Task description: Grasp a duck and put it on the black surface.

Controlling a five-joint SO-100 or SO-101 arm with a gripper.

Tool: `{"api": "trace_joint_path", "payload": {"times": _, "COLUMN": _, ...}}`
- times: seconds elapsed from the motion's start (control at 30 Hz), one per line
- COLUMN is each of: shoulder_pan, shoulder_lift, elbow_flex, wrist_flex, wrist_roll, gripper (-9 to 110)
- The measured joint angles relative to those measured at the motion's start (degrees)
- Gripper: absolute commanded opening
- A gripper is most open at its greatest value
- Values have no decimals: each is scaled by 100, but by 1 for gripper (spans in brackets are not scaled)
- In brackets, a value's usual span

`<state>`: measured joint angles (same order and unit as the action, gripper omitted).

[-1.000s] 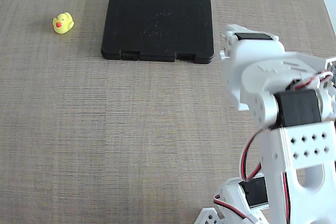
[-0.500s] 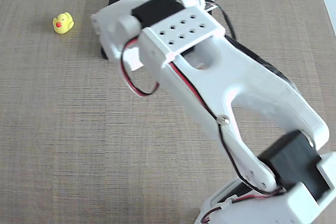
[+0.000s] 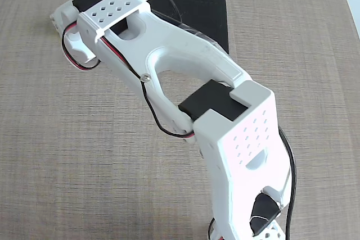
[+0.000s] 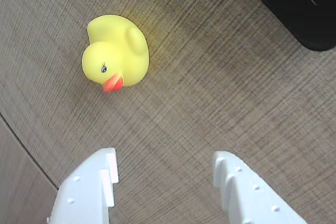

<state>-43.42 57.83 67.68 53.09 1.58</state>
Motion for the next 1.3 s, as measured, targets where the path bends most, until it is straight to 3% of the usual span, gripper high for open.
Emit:
{"api": "trace_joint_path", "payload": {"times": 0.6, "shoulder_pan": 0, "shoulder_lift": -2224, "elbow_flex": -2821, "wrist_flex": 0, "wrist_roll": 0, "gripper": 18}}
{"api": "trace_joint_path", "payload": {"times": 1.3, "shoulder_pan": 413, "shoulder_lift": -2918, "elbow_flex": -3639, "wrist_flex": -18, "wrist_roll": -18, "gripper": 17}}
